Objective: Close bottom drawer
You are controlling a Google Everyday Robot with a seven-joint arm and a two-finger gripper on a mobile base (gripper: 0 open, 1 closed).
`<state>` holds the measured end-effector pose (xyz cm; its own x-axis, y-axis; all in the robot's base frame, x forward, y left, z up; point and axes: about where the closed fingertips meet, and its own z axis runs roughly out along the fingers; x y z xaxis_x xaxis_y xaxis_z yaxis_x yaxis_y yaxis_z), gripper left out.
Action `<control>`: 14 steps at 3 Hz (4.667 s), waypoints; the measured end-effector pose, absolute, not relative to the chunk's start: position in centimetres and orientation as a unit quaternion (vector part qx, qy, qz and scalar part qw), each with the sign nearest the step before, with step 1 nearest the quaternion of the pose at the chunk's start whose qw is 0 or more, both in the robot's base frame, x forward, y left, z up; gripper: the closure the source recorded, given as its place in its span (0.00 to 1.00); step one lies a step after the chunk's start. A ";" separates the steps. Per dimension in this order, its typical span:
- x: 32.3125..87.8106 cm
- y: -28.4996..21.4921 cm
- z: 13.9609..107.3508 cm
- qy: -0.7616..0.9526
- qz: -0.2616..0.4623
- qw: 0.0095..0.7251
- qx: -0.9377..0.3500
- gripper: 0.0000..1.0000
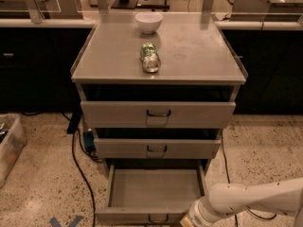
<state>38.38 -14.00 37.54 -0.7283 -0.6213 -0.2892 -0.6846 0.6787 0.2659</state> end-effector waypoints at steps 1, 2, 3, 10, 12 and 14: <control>38.4 -15.1 34.1 0.923 0.203 0.101 -0.310 1.00; 37.5 -15.8 29.3 0.930 0.256 0.109 -0.242 1.00; 37.3 -16.1 26.3 0.918 0.329 0.139 -0.171 1.00; 48.9 -14.1 18.5 0.916 0.329 0.169 -0.153 1.00; 50.9 -14.3 18.8 0.916 0.320 0.187 -0.153 1.00; 52.8 -12.3 18.2 0.906 0.338 0.190 -0.169 1.00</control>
Offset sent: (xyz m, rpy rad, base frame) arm -0.0226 -0.0391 -0.1528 0.3228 0.1373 -0.4125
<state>52.76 -12.29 18.18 -0.8708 -0.1772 -0.4586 -0.4341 0.7150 0.5480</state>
